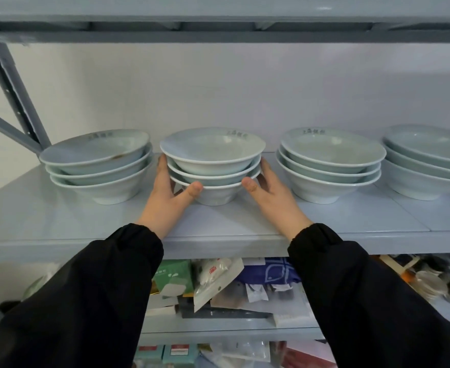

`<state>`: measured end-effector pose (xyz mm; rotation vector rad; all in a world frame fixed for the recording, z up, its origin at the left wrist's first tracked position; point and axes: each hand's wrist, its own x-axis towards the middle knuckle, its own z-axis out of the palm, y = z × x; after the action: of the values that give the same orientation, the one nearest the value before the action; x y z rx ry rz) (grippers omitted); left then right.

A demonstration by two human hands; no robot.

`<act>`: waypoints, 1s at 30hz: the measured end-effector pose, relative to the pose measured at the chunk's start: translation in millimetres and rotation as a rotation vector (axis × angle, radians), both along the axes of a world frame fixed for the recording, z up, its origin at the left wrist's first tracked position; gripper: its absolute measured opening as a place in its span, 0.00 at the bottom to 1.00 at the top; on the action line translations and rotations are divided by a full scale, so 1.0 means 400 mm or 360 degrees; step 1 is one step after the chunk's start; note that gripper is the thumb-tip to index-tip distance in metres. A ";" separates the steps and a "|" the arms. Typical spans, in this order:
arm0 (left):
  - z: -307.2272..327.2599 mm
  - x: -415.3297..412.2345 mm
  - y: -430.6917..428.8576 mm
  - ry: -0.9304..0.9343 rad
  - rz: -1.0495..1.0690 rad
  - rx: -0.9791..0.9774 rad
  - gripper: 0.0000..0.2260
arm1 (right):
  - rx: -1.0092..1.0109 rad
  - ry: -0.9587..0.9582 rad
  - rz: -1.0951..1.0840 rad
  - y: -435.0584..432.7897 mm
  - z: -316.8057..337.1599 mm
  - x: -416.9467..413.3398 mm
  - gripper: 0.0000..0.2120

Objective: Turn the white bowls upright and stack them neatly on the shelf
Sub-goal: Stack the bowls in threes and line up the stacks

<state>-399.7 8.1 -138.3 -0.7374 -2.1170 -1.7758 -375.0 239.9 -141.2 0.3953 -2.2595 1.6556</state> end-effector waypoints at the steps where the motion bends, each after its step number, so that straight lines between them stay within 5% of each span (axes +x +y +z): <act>1: -0.001 -0.002 -0.001 0.0000 -0.0001 -0.0006 0.35 | 0.0006 0.0008 -0.0002 -0.001 0.000 0.001 0.28; 18: 0.002 0.019 0.001 0.0026 0.0108 -0.0115 0.33 | 0.0021 -0.0018 0.0004 0.006 -0.008 0.002 0.38; 26: -0.010 0.109 -0.021 -0.0124 0.0650 -0.0212 0.33 | -0.0043 -0.0030 -0.0061 0.018 -0.003 0.029 0.40; 30: 0.030 0.189 -0.072 0.0084 0.0899 -0.0271 0.22 | 0.0048 0.0357 -0.0211 0.008 -0.005 0.045 0.35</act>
<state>-324.2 -20.7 -126.3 -0.1798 -2.1736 -1.2744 -357.1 242.9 -143.2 0.4070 -2.0998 1.4369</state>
